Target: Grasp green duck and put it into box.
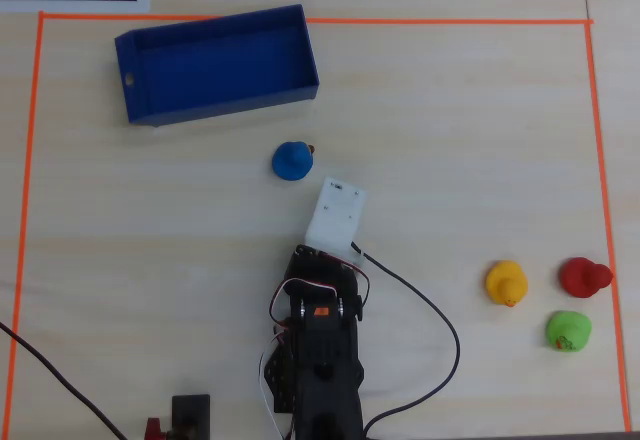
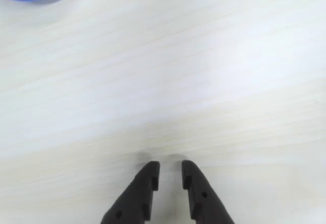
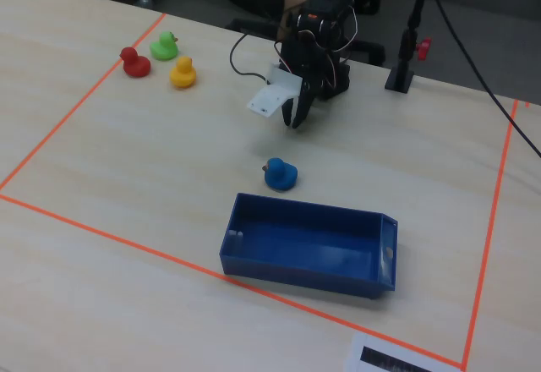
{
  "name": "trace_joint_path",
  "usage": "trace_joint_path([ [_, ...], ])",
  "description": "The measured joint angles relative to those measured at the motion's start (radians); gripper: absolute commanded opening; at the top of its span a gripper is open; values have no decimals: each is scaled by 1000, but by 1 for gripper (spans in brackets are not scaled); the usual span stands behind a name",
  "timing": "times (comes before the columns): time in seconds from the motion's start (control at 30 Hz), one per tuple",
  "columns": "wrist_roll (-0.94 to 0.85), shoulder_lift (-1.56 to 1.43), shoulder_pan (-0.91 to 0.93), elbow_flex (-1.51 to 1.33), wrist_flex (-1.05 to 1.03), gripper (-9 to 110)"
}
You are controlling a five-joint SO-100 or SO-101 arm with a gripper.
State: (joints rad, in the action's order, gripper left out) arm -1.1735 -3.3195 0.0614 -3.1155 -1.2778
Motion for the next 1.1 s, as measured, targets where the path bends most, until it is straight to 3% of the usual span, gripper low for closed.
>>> trace_joint_path([
  [0.97,0,0,0,0,0,4],
  [1.1,0,0,66,0,0,7],
])
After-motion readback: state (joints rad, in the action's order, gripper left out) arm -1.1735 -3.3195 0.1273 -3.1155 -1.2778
